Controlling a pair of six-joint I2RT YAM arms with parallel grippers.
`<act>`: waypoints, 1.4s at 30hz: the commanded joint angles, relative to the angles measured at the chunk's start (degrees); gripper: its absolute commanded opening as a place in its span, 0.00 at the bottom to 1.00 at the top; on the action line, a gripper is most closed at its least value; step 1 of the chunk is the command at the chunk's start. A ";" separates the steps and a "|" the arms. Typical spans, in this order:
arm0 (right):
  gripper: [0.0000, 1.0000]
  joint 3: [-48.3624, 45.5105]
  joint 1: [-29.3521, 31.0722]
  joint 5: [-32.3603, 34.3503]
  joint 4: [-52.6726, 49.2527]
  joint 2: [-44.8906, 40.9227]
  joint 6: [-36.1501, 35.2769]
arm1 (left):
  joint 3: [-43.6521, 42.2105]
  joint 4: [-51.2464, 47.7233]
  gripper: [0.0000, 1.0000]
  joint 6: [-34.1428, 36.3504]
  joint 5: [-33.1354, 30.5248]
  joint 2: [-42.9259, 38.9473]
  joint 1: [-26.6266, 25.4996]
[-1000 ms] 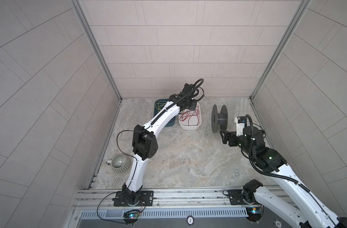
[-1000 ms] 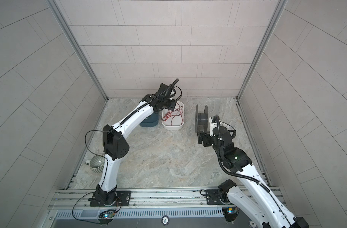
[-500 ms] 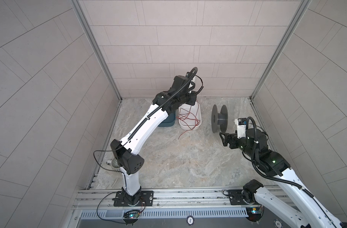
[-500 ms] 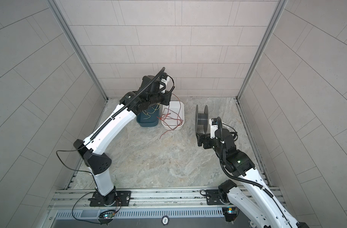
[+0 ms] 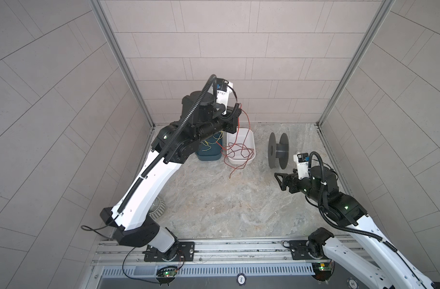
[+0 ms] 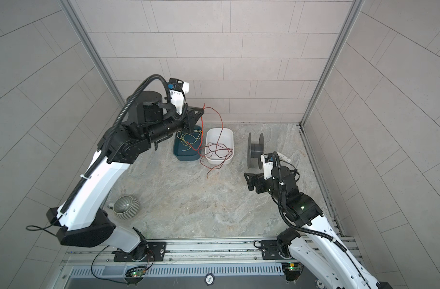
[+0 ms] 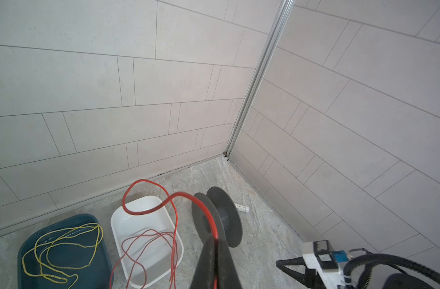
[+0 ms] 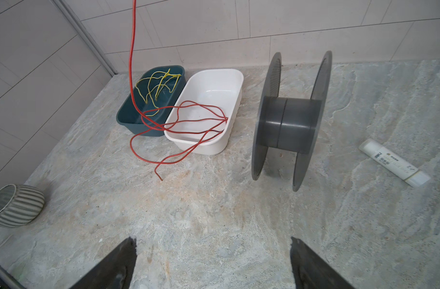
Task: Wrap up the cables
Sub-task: 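Lift the red cable out of the white tub with the left gripper, then bring the red cable toward the right gripper while the right gripper reaches to grasp it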
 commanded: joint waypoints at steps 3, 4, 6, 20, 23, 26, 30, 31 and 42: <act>0.94 -1.94 2.07 -3.53 4.39 0.02 -0.69 | -9.15 0.22 0.00 -2.07 1.81 -7.43 -0.26; 0.93 -2.23 2.50 -3.64 5.22 -0.11 -0.57 | -11.61 0.95 0.00 -2.39 1.73 -9.06 -0.26; 0.93 -2.83 3.35 -4.51 7.98 -0.03 0.47 | -17.22 3.64 0.00 -2.73 2.18 -13.05 -0.26; 0.85 3.61 14.82 -15.74 28.89 10.90 3.60 | -32.66 6.36 0.00 -1.41 9.46 -19.75 3.20; 0.82 5.59 17.79 -13.97 31.03 12.96 1.54 | -35.09 9.96 0.00 -2.86 14.95 -18.82 6.26; 0.78 8.12 18.27 -16.05 33.65 16.76 1.53 | -38.20 15.13 0.00 -4.49 19.55 -18.16 8.49; 0.70 11.36 18.81 -15.44 35.39 22.08 1.53 | -40.77 19.48 0.00 -5.85 23.43 -17.09 11.21; 0.68 11.96 18.78 -15.25 35.73 23.27 1.57 | -41.18 20.46 0.00 -6.47 24.66 -16.80 11.75; 0.53 17.72 18.88 -16.85 40.25 33.82 3.46 | -42.66 24.16 0.00 -9.31 31.44 -15.20 13.62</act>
